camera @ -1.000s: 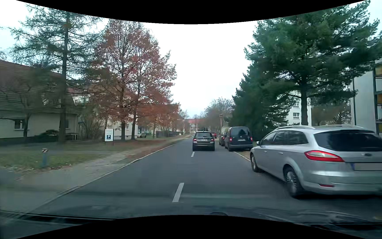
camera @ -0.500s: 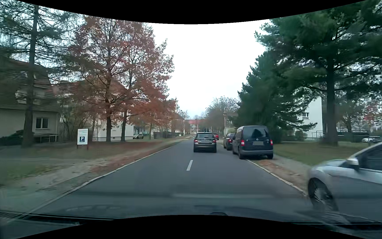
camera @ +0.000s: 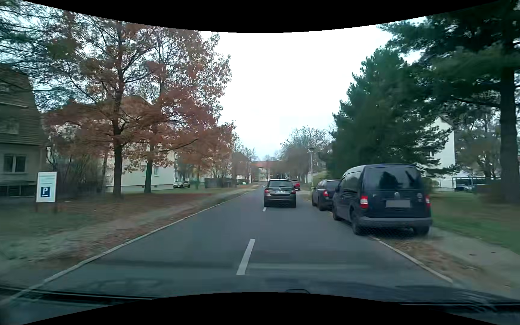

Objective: Follow the waypoints while adhering to traffic rules and regulations

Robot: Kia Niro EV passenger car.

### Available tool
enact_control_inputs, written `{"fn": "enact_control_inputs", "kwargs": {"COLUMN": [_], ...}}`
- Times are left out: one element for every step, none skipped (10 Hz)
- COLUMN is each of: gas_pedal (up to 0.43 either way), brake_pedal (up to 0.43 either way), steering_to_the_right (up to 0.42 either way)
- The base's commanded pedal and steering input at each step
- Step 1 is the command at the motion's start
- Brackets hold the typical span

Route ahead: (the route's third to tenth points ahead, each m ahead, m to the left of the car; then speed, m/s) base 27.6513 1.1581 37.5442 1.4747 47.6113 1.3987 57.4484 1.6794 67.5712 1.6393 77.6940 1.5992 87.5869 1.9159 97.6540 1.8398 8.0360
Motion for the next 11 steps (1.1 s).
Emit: {"fn": "enact_control_inputs", "kwargs": {"gas_pedal": [0.138, 0.138, 0.138, 0.138, 0.138, 0.138, 0.138, 0.138, 0.138, 0.138, 0.138], "brake_pedal": [0.0, 0.0, 0.0, 0.0, 0.0, 0.0, 0.0, 0.0, 0.0, 0.0, 0.0], "steering_to_the_right": [0.001, 0.001, 0.001, 0.001, 0.001, 0.001, 0.001, 0.003, 0.004, 0.004, 0.004]}}
